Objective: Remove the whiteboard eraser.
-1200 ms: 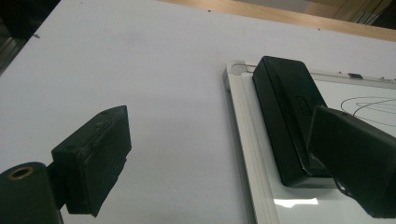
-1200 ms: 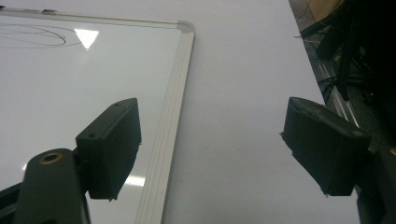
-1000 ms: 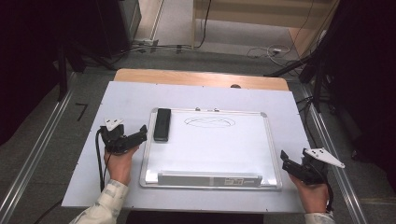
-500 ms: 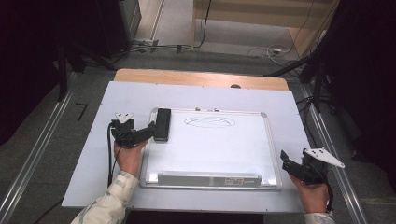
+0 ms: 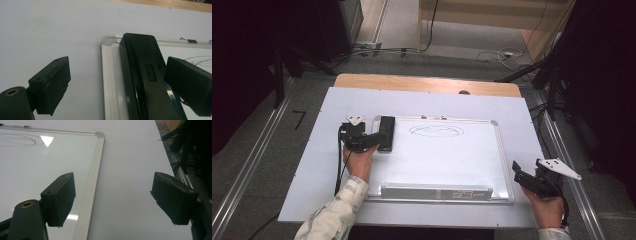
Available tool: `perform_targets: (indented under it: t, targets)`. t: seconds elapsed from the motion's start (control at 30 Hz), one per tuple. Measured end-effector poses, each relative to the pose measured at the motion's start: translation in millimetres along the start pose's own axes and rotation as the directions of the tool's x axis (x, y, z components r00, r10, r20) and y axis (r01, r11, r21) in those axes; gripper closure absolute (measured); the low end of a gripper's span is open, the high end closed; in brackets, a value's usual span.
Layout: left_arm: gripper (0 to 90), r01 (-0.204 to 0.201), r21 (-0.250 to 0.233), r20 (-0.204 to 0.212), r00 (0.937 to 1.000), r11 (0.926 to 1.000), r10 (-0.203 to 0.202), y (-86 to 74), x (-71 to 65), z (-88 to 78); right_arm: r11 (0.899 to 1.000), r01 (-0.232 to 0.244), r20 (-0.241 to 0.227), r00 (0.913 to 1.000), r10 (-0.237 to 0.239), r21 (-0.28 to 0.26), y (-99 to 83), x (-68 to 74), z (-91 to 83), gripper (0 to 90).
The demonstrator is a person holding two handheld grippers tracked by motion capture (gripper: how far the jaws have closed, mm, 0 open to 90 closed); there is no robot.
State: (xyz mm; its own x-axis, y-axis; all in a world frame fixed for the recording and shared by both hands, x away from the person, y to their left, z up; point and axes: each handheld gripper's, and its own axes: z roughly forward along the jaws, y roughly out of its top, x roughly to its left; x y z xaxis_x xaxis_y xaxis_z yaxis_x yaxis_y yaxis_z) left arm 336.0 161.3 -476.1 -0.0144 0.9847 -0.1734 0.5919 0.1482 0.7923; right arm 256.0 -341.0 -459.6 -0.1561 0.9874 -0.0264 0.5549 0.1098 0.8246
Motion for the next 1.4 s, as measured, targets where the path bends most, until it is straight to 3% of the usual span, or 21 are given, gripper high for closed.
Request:
perform_targets:
  t: [0.4, 0.53, 0.7, 0.97, 1.4]
  targets:
    - [7.6, -0.026, 0.062, -0.004, 0.9996, 0.9977, 0.027, 2.5, -18.2, 24.0, 1.0, 0.006, 0.0, 1.0, -0.006, 0.002, -0.1, 1.2, 0.4, 18.0]
    - [11.0, -0.071, 0.046, -0.005, 0.9974, 0.9964, 0.071, 4.7, -31.3, 30.2, 1.0, 0.005, -0.002, 1.0, -0.005, 0.0, 0.0, 1.0, 0.1, 18.0]
    - [16.4, -0.095, 0.067, -0.022, 0.9951, 0.9932, 0.096, 1.4, -35.7, 38.5, 1.0, 0.006, -0.003, 1.0, -0.006, -0.003, 0.1, 0.7, -0.1, 18.0]
    - [18.3, -0.089, 0.095, -0.036, 0.995, 0.9914, 0.093, -1.1, -37.2, 47.3, 1.0, 0.007, -0.003, 1.0, -0.007, -0.006, 0.3, 0.7, -0.1, 18.0]
    - [23.6, -0.09, 0.076, -0.036, 0.995, 0.993, 0.093, 1.6, -40.0, 51.0, 1.0, 0.008, -0.002, 1.0, -0.008, -0.007, 0.3, 0.5, 0.0, 18.0]
